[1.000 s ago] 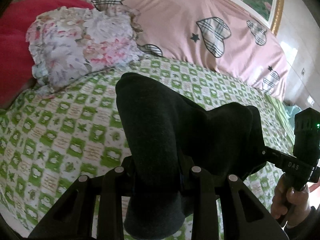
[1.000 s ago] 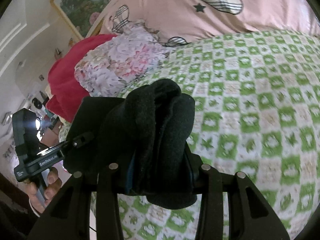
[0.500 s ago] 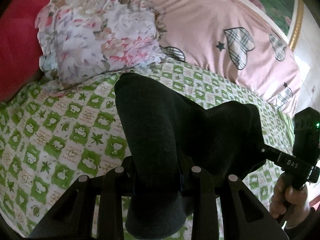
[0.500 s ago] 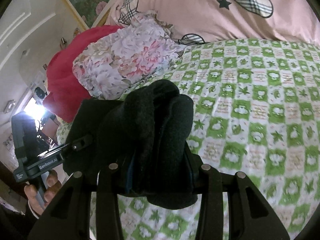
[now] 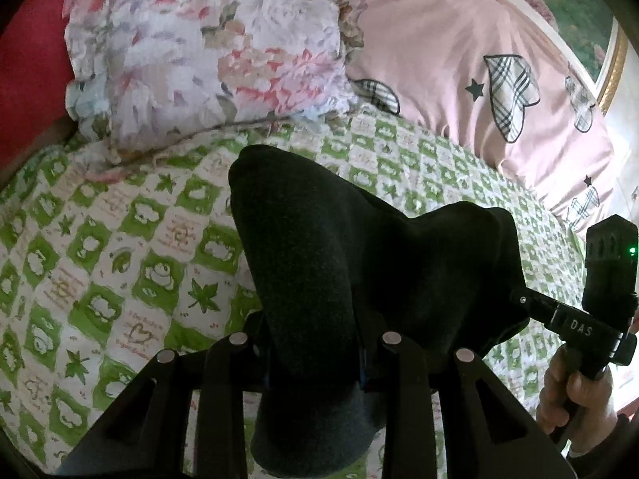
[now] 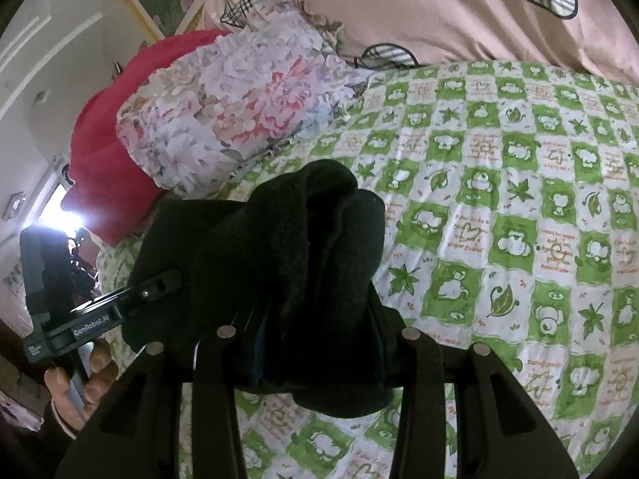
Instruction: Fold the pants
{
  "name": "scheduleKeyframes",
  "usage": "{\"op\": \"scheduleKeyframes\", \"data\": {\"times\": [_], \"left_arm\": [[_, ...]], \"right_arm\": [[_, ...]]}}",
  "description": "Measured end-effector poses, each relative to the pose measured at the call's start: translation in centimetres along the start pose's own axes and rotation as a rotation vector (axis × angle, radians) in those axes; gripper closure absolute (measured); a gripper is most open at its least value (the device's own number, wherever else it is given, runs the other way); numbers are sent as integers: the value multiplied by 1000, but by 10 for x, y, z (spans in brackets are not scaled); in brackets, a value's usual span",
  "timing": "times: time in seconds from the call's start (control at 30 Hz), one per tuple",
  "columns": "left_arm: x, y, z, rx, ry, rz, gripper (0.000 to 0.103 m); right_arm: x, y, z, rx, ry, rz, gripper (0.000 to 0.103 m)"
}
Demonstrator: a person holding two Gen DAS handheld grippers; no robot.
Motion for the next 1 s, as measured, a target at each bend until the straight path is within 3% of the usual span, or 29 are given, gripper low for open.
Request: {"op": "scheduleKeyframes", "data": {"times": [0.13,0.27,0.33,0.47,0.63,0.7,1.0], "left_arm": [[-9,7,-8,17,23,-18,72],[-16,12,-16,42,35,-43,56],[-19,14,-18,53,46,-49,53],[-21,16,-21,66,45,-48,46],[-20,16,-20,65,46,-49,44],[-18,16,-22,66,34,-48,36],[1,20,-24,64,-3,-19,24]], "right_arm": [[-7,5,9,-22,-12,-3,49],[-10,8,19,-36,-30,3,43],[-10,9,23,-43,-40,10,40],[-10,11,31,-29,-17,27,21],[-13,12,37,-51,-28,38,16],[-12,12,37,-55,-28,41,16],[3,14,22,-23,-1,65,15]]}}
Point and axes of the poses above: each gripper's, at about its wrist camera, not at the fingertips, and x roughly against the way its jaws point, z to its right, y to its underside, the point moved 9 cm from there along -x, roughly the way its jaws point, and after that the axes turned 2 degrees about -y, right-handed, at the moved point
